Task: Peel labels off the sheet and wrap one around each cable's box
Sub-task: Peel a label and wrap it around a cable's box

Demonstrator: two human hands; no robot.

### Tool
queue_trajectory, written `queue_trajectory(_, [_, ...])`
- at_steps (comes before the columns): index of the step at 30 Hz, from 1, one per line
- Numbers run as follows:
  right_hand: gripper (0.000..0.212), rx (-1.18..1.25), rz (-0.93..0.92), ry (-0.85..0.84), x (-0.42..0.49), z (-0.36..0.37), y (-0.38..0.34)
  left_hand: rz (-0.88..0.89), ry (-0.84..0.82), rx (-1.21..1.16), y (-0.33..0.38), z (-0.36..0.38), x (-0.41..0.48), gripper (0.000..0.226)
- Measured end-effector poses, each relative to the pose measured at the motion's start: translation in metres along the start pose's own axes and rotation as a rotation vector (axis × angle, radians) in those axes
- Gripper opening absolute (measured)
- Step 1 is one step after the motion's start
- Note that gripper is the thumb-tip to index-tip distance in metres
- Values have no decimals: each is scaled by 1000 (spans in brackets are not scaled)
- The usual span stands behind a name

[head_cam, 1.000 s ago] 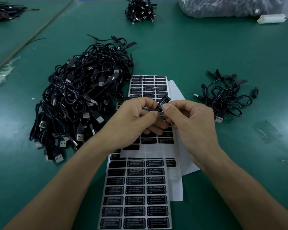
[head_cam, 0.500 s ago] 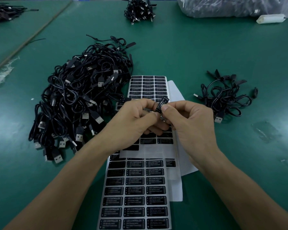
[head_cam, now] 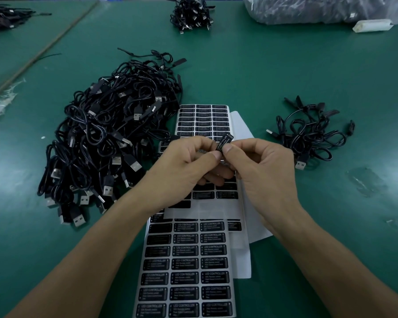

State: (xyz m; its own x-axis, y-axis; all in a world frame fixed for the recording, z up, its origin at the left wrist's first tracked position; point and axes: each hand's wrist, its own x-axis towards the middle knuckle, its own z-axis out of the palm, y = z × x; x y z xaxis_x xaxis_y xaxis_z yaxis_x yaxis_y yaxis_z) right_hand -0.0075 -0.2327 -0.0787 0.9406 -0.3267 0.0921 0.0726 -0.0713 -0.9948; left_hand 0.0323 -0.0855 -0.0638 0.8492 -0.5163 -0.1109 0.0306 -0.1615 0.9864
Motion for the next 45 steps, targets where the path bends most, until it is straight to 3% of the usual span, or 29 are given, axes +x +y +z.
queue_trajectory(15, [9,8,-49,-10,-5,1,-4,47,16,-13,2,5,-1,10])
queue_trajectory(23, [10,-36,-68,-3,-5,0,-4,79,-6,-67,3,5,-2,22])
queue_trajectory(45, [17,-101,-118,50,0,-5,-1,119,-23,-47,-3,2,0,15])
